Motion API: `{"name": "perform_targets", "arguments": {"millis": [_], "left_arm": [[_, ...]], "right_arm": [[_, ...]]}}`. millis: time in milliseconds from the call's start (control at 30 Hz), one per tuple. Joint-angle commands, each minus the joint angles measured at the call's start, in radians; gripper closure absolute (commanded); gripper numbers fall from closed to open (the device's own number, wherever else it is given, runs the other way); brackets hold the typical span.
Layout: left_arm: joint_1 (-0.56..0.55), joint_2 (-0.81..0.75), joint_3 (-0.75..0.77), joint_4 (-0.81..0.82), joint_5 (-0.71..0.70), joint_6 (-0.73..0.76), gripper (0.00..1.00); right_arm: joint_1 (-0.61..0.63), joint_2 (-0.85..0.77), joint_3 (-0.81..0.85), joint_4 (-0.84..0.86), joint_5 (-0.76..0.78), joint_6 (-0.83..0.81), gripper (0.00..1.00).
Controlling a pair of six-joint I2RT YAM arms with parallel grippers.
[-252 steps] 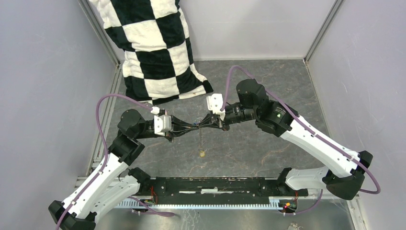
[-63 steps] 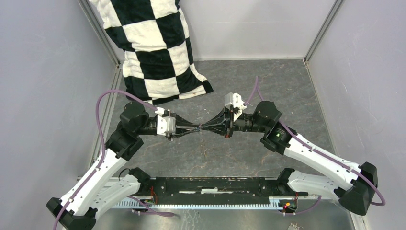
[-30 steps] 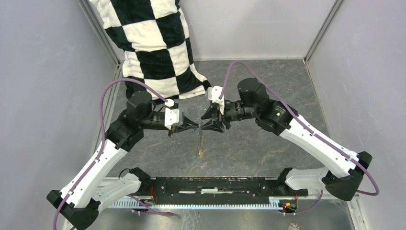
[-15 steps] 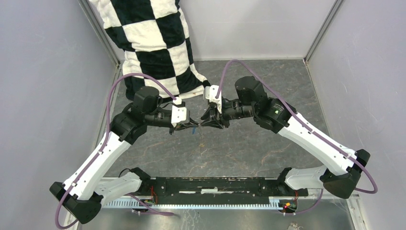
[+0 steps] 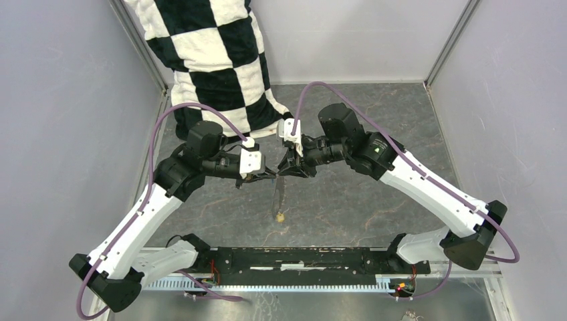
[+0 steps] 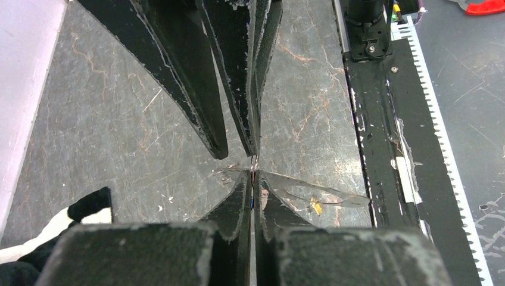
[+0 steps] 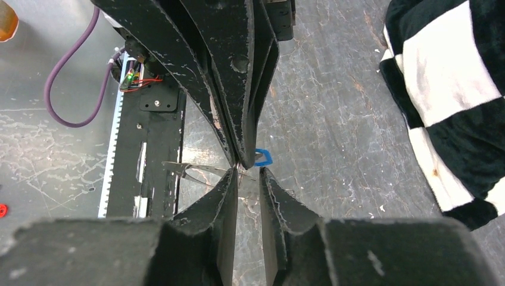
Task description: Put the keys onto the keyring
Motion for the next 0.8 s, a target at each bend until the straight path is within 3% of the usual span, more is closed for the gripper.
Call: {"name": "perform_targets", "arguments": {"millis": [0,300,767], "left_arm": [[-0.010,-0.012,0.042,0.043,0.025,0.045,0.98],[-0.010,-0.024,0.024,0.041,0.009,0.057,0.98],[-0.012,-0.044,0.000,0.087,-0.015,0.051,0.98]], "right_arm": [[0.004,0.014,0.041,-0.013,-0.018,-0.011,0.74],[0.005,-0.015,0.062,-0.020,-0.019,0.004,0.65],[0.004,0.010,0.045,-0.025,-0.096,0.024,0.66]]}}
